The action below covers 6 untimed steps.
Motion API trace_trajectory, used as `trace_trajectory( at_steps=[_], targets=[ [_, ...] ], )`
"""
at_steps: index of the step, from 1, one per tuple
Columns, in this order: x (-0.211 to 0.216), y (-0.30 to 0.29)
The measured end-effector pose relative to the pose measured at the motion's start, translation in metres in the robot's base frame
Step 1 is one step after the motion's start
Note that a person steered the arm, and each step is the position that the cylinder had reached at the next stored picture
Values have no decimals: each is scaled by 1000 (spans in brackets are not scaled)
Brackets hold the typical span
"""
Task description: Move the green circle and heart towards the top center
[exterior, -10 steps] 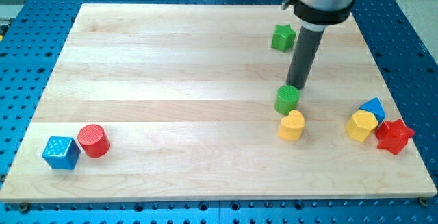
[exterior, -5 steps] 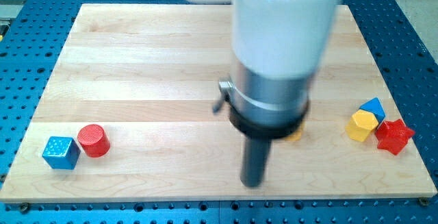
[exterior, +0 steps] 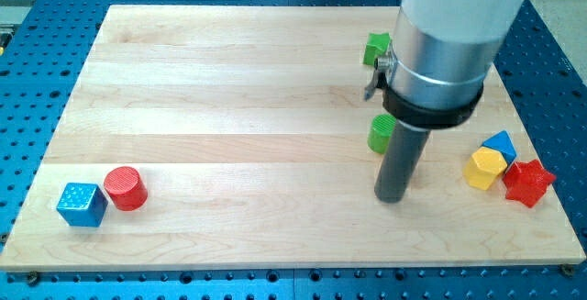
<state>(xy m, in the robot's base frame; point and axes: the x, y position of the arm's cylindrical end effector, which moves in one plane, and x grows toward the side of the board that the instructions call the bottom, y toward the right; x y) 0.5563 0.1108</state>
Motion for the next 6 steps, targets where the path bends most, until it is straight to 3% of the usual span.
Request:
trace_trajectory(
  at_steps=[1, 2, 4, 5, 6],
  targets=[
    [46, 7],
    [30, 41],
    [-70, 16],
    [-102, -7],
    [-102, -24]
  ],
)
